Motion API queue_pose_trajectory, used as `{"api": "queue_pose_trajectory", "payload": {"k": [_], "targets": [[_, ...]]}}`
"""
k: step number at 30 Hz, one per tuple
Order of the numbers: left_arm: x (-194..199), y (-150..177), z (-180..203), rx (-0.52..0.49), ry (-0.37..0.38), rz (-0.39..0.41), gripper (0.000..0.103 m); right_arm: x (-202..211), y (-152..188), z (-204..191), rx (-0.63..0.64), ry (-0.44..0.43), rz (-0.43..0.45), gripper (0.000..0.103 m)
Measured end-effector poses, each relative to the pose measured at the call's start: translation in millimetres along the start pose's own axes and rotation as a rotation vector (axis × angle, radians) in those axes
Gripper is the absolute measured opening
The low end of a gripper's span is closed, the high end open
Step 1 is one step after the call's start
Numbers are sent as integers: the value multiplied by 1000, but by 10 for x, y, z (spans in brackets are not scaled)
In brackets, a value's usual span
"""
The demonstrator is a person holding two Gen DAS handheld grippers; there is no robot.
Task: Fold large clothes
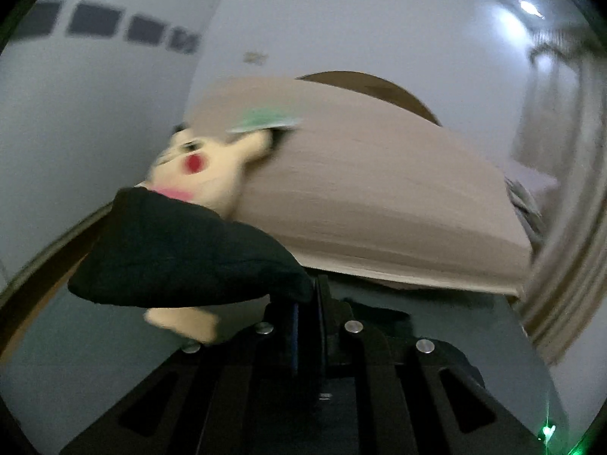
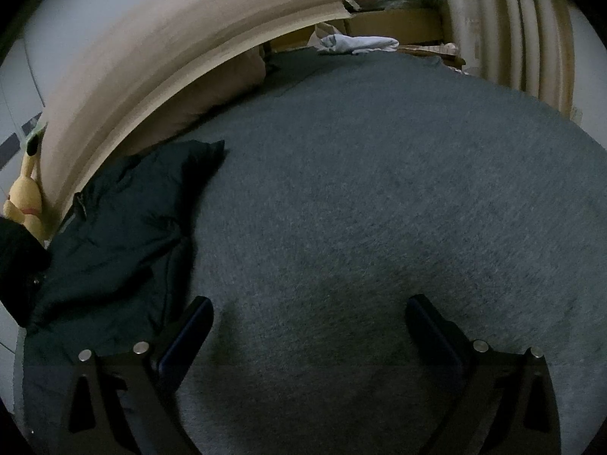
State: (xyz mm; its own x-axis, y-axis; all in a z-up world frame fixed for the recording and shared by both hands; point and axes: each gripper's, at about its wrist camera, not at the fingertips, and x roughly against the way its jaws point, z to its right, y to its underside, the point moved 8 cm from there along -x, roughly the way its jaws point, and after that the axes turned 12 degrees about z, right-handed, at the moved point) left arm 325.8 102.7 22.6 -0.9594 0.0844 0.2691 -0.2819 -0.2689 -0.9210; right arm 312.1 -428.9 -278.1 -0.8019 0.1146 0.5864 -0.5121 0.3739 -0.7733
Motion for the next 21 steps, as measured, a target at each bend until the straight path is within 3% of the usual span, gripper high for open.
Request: {"api": "queue_pose_trajectory", "payload": {"k": [5, 9, 11, 12, 13, 14, 17, 21], "targets": [[-82, 422, 965, -177, 92, -56, 8, 17, 6, 16, -19, -17, 8, 103], [-340, 1173, 1441, -261, 140, -224, 9, 39, -1, 23, -25, -22, 9, 103], [-441, 1576, 1552, -308, 146, -350, 24, 47, -3, 25, -26, -23, 8, 103], [-474, 1802, 1591, -322, 160, -427, 46, 45, -5, 23, -25, -23, 9, 103], [-476, 1902, 1612, -323, 165, -454, 65, 45, -7, 24, -26, -23, 9, 103], [-482, 2017, 1603, -322, 166, -486, 71, 49, -5, 26, -27, -24, 9, 103], [-423, 2222, 1513, -306, 173, -583, 73, 58, -9, 36, -27, -26, 7, 103], [-251, 2153, 1290, -154, 229, -649, 74, 52, -13, 34, -17, -18, 0, 103]]}}
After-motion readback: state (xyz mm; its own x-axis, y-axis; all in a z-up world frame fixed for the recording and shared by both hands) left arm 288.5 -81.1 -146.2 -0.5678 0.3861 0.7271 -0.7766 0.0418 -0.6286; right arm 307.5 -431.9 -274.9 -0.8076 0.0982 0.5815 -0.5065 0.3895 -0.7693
